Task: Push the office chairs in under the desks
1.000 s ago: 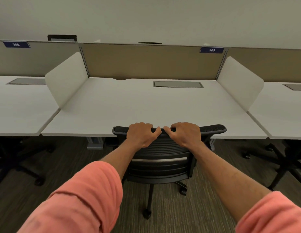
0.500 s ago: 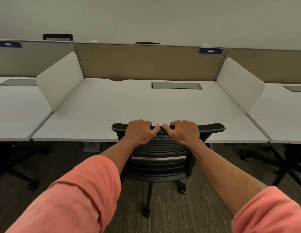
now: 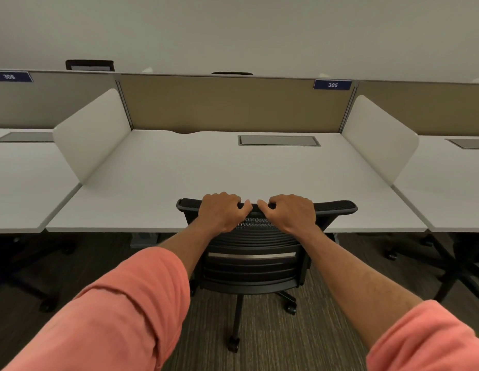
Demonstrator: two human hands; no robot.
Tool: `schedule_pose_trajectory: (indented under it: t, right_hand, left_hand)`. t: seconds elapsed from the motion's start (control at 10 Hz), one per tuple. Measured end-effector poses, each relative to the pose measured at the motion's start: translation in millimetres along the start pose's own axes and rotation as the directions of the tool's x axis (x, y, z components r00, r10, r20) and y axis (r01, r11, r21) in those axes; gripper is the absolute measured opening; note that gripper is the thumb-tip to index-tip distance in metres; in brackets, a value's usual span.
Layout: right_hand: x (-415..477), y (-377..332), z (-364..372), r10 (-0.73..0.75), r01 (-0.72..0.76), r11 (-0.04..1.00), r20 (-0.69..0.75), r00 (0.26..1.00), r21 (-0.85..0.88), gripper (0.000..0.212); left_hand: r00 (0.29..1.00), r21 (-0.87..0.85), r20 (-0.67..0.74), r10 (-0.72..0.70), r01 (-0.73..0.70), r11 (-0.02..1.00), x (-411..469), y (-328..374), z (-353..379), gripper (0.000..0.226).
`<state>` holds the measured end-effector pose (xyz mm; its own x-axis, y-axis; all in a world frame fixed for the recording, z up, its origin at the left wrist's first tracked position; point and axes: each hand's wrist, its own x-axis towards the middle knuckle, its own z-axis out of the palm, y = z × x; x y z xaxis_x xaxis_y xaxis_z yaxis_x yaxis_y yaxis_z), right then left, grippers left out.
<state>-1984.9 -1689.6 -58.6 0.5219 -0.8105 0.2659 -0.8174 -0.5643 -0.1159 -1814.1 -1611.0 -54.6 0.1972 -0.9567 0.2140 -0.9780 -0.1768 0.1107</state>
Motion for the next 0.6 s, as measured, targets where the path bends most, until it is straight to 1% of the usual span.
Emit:
schedule_pose_trajectory:
  t: [0.1,0.2,0.3,0.4,0.5,0.6]
  right_hand:
    - [1,4,1,0.010,-0.010,1.000,0.016,1.000,0.006,0.066]
    - [-3,-1,-2,0.001,-0.002,1.000,0.063,0.998,0.014,0.068]
    - [-3,-1,-4,0.006,-0.010,0.999,0.113,0.994,0.034,0.073]
    - [-12,-21,-16,-0.075,0.069,0.997,0.143,0.987,0.044,0.078]
    - [-14,-39,-19,-0.117,0.111,0.992,0.112,0.987,0.057,0.076]
    - [-20,-80,-28,-0.238,0.235,0.971,0.093,0.967,0.045,0.073]
  left_hand:
    - [0.998,0.051,0.037,-0.059,0.057,0.997,-2,6,-1,0.053]
    - [0.983,0.091,0.109,-0.149,0.139,0.986,-15,7,-6,0.066]
    - [0.981,0.090,0.093,-0.171,0.163,0.983,-20,6,-6,0.075]
    - [0.982,0.075,0.033,-0.188,0.185,0.980,-45,-5,-24,0.078]
    - [0.979,0.094,0.031,-0.201,0.198,0.976,-55,-14,-32,0.078]
    - [0.968,0.149,-0.036,-0.249,0.252,0.956,-84,-40,-46,0.076]
